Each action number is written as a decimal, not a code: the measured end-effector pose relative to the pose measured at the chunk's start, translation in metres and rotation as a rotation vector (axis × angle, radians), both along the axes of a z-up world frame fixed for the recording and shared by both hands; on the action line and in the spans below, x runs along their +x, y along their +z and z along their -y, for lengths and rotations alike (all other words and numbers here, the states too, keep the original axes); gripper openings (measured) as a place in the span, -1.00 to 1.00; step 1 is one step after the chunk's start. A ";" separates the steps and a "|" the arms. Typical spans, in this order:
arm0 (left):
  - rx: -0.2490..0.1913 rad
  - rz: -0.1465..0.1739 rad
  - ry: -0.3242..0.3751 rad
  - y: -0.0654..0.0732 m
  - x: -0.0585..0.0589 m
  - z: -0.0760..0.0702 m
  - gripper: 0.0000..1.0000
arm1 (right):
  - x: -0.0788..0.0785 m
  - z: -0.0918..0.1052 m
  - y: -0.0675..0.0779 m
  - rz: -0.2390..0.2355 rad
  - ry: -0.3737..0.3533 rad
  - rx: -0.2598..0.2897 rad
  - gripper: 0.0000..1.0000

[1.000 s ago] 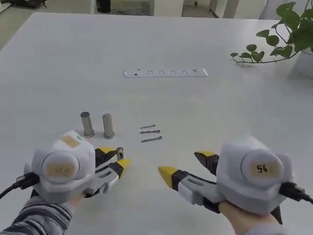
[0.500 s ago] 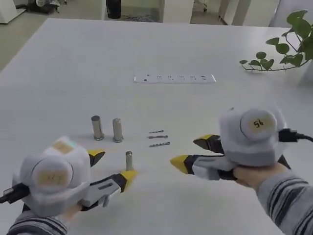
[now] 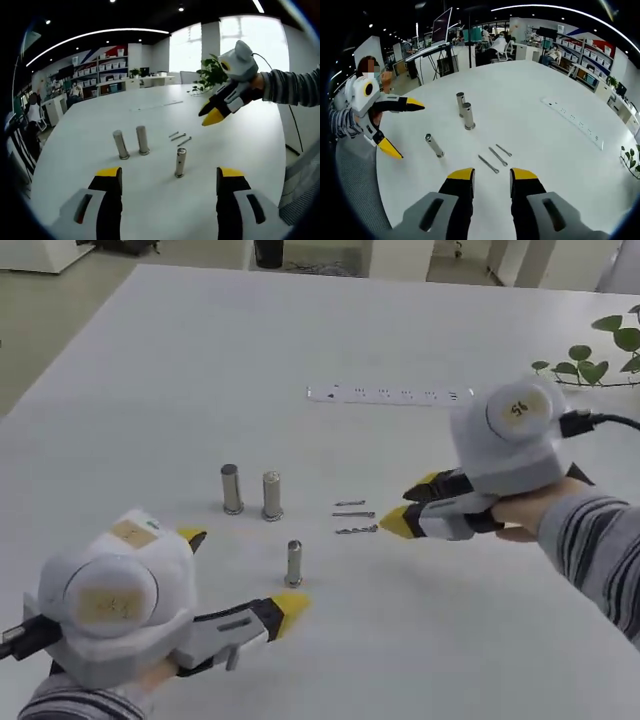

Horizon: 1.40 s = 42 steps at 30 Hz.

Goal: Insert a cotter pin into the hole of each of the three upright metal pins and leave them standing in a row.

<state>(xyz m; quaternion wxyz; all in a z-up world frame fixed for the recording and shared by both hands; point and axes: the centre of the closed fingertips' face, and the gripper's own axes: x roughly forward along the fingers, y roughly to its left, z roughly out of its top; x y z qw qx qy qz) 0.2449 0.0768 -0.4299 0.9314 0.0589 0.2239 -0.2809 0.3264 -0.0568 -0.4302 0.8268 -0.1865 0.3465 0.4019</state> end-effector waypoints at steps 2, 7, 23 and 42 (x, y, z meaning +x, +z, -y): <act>0.017 -0.002 0.003 -0.001 -0.002 -0.002 0.60 | 0.005 -0.003 -0.001 -0.007 0.009 -0.005 -0.55; 0.029 0.000 0.019 -0.006 -0.003 -0.008 0.72 | 0.021 -0.005 -0.013 -0.014 0.062 -0.077 -0.60; 0.006 -0.003 0.032 -0.001 0.001 -0.012 0.97 | 0.055 -0.015 -0.048 -0.090 0.221 -0.182 -0.74; 0.004 -0.012 0.027 -0.002 0.002 -0.014 0.93 | 0.055 -0.020 -0.065 -0.186 0.331 -0.255 -0.95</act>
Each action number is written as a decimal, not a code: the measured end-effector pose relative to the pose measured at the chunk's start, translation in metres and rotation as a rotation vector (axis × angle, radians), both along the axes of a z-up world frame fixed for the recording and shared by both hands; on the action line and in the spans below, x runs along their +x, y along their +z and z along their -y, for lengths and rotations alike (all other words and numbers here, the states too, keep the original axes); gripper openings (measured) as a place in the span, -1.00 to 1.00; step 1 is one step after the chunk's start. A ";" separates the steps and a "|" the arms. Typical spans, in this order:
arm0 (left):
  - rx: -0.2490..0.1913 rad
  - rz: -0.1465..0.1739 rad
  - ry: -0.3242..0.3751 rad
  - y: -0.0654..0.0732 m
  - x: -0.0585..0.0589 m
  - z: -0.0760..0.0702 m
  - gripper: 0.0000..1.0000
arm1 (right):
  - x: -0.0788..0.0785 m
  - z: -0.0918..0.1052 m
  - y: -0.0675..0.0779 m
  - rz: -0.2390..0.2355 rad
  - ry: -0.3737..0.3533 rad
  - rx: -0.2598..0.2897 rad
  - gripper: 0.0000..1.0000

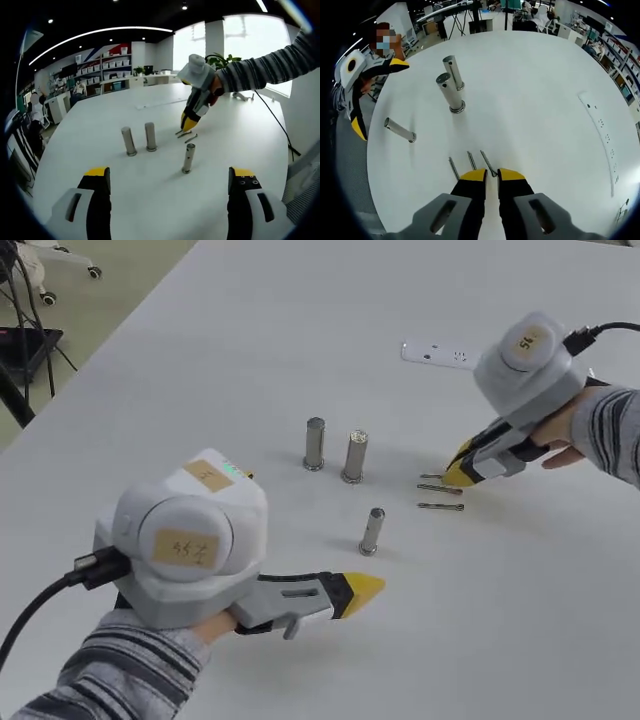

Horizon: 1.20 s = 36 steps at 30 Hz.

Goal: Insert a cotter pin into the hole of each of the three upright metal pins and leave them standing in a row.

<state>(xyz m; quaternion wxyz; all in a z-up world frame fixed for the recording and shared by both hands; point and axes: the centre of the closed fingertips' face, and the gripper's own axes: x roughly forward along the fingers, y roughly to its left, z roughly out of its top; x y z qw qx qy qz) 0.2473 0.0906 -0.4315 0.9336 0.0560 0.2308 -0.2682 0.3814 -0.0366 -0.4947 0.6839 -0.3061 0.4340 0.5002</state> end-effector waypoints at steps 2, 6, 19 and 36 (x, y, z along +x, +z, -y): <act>-0.016 0.005 -0.011 0.002 0.000 0.003 0.91 | -0.001 0.000 0.000 0.015 0.036 -0.022 -0.96; -0.024 0.000 -0.015 0.002 -0.001 0.005 0.90 | 0.000 0.001 0.000 0.040 0.076 -0.048 -1.00; -0.024 0.024 -0.002 0.007 0.000 0.001 0.70 | -0.010 0.000 0.013 0.118 0.089 -0.025 -1.00; -0.058 0.053 -0.080 0.016 -0.006 0.024 0.34 | -0.057 0.002 0.046 0.289 0.164 0.027 -1.00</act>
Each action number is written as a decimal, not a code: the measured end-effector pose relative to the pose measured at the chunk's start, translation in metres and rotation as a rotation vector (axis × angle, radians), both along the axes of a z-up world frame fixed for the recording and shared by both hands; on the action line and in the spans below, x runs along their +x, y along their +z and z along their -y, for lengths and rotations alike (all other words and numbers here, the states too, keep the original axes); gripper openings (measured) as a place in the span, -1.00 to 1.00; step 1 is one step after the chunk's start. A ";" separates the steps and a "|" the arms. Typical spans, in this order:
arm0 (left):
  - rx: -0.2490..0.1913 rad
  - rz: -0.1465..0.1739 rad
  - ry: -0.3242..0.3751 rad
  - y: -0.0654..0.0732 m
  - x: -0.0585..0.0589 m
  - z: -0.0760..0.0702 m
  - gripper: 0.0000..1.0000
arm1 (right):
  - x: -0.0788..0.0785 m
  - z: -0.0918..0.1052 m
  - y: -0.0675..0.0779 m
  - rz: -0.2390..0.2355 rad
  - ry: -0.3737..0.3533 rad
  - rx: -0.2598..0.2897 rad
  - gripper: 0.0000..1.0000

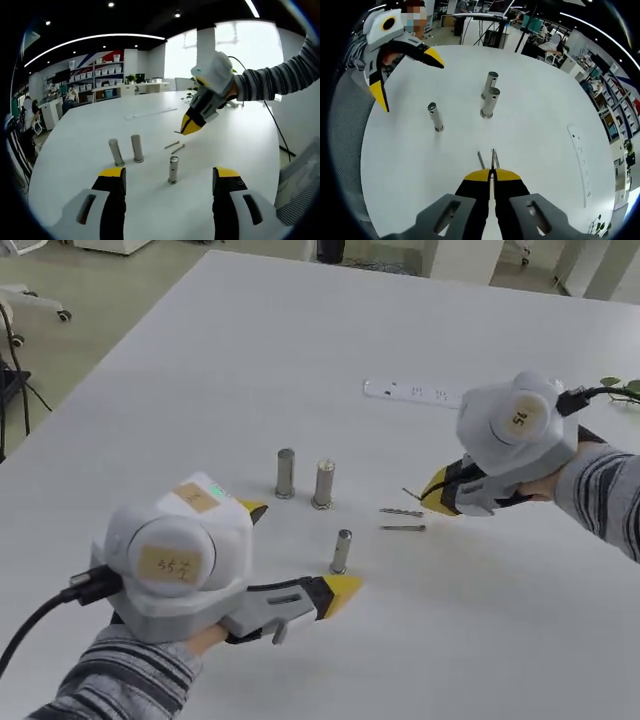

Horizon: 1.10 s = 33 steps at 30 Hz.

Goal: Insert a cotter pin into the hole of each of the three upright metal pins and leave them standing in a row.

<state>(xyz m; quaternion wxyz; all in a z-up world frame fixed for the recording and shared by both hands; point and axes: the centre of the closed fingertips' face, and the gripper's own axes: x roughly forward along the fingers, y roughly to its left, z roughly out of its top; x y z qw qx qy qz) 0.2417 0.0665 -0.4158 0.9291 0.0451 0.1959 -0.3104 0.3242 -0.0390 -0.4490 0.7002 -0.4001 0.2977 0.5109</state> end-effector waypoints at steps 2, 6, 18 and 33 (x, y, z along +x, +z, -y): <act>-0.002 0.002 -0.010 0.000 -0.001 0.003 0.29 | -0.007 0.000 0.000 0.016 0.022 -0.008 -1.00; -0.009 -0.011 -0.026 -0.002 -0.003 0.007 0.19 | -0.027 -0.005 0.003 -0.012 0.012 0.052 -1.00; -0.031 -0.007 -0.067 -0.001 -0.008 0.019 -0.03 | -0.062 -0.009 -0.001 0.053 0.105 0.018 -1.00; -0.096 -0.047 -0.120 0.001 -0.019 0.033 -0.61 | -0.101 -0.038 -0.001 0.050 0.163 0.081 -1.00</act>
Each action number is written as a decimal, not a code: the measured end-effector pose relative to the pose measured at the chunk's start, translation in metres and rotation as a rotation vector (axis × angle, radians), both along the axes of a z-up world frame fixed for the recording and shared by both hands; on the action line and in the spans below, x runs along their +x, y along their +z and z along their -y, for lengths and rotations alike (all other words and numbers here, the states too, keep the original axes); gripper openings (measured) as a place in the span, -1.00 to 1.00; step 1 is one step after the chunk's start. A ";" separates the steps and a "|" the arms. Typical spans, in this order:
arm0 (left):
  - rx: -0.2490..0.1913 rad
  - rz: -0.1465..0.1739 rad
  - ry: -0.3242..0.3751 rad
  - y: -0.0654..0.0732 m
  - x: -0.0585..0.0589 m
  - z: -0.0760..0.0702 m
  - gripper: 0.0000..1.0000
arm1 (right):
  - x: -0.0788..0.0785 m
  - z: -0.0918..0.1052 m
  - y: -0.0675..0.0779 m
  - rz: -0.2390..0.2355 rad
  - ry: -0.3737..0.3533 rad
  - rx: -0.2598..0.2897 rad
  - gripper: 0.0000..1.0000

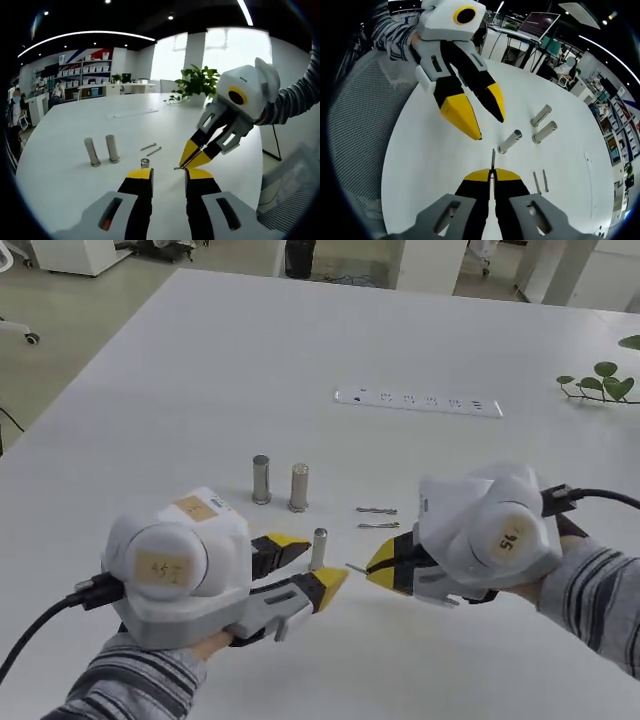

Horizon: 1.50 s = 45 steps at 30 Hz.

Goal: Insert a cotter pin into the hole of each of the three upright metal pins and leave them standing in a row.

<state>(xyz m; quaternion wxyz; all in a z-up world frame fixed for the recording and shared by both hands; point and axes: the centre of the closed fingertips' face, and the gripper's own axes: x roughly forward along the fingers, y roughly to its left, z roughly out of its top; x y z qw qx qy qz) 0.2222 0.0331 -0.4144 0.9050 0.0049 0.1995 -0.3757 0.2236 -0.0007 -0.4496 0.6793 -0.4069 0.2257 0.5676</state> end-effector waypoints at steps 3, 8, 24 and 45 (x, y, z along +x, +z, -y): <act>-0.038 -0.040 -0.006 0.000 -0.003 0.003 -0.69 | -0.006 -0.004 0.003 0.003 0.011 0.011 -1.00; -0.085 -0.096 -0.013 -0.002 -0.007 0.006 -0.81 | -0.013 -0.012 0.010 0.020 0.036 0.020 -1.00; -0.170 -0.165 -0.004 -0.002 -0.010 0.009 -1.00 | -0.018 -0.023 0.022 0.052 0.057 0.043 -1.00; -0.129 -0.078 -0.094 0.004 -0.016 0.017 -1.00 | -0.014 -0.016 0.020 0.052 0.026 0.017 -1.00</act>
